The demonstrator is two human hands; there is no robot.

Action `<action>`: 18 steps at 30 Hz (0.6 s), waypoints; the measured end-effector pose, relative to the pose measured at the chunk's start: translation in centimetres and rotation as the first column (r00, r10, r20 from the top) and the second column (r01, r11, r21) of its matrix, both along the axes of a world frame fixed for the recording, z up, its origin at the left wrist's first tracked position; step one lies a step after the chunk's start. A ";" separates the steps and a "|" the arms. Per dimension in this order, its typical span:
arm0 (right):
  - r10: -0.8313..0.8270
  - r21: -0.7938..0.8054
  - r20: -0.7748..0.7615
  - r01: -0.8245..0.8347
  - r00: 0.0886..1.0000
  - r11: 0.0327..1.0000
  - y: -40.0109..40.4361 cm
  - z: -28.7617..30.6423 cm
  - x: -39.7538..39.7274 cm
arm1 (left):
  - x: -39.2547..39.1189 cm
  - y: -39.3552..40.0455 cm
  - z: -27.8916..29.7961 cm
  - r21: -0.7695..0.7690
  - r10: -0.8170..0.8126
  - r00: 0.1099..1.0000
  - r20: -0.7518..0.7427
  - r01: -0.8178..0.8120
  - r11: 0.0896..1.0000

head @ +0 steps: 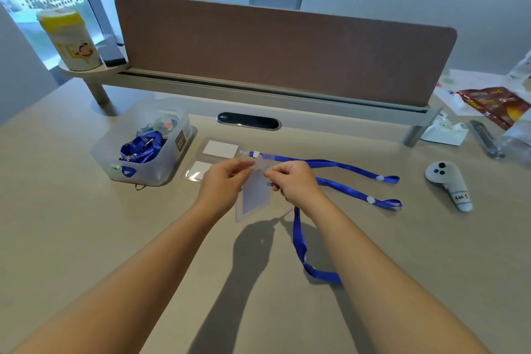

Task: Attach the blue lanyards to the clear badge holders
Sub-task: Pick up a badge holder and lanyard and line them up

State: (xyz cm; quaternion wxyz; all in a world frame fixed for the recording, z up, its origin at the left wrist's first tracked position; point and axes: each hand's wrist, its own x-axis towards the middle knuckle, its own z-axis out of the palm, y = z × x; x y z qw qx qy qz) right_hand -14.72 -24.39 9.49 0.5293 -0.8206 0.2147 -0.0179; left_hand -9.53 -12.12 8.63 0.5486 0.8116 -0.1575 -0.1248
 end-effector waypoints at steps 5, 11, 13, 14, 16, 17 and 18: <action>0.015 -0.072 -0.017 -0.017 1.000 0.997 0.4 1.2 0.2 | 0.1 0.4 0.9 0.007 0.001 0.999 0.034 -0.001 1.000; 0.034 -0.074 -0.048 -0.038 0.998 0.997 0.9 1.9 0.5 | 0.2 0.6 1.0 0.031 0.011 0.994 0.111 -0.015 0.999; 0.033 -0.049 -0.030 -0.035 0.999 0.998 1.0 2.0 0.6 | 0.2 0.8 0.9 0.042 0.006 0.991 0.131 -0.012 0.999; 0.033 -0.024 -0.011 -0.033 0.999 0.999 1.1 2.1 0.6 | 0.2 0.9 0.9 0.044 0.000 0.991 0.136 -0.006 0.999; 0.032 0.035 0.023 -0.032 0.999 0.999 1.2 2.4 0.6 | 0.4 1.1 0.9 0.045 -0.022 0.989 0.149 0.016 0.999; 0.032 0.068 0.030 -0.034 0.999 0.997 1.3 2.5 0.6 | 0.5 1.2 1.0 0.043 -0.033 0.987 0.158 0.026 0.999; 0.033 0.106 0.031 -0.036 0.999 0.994 1.4 2.7 0.6 | 0.6 1.2 1.0 0.043 -0.041 0.984 0.173 0.034 0.998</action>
